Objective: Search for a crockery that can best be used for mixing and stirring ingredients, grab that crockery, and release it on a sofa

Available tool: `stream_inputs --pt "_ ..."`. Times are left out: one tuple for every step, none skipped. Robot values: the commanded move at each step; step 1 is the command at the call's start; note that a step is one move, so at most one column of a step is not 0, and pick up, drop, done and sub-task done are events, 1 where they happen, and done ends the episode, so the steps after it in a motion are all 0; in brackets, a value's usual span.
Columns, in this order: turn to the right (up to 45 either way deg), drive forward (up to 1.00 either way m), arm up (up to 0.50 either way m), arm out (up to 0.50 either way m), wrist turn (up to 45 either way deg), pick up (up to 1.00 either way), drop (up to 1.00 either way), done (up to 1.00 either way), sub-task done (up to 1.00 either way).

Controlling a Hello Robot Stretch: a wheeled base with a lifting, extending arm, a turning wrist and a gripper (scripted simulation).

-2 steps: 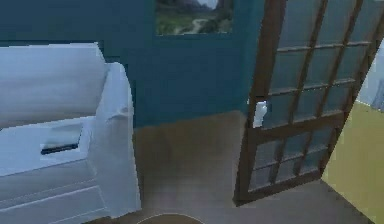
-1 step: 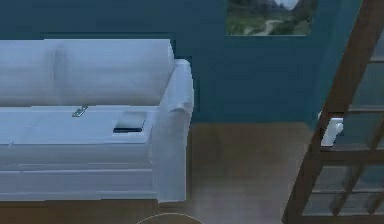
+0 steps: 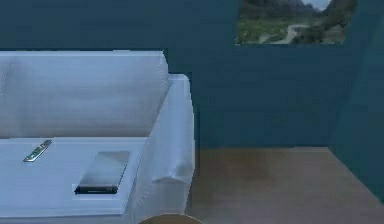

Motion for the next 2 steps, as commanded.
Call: stream_inputs --pt "-45.0 0.0 0.0 0.0 0.0 0.0 0.0 0.0 0.0" --pt "-15.0 0.0 0.0 0.0 0.0 0.0 0.0 0.0 0.0"
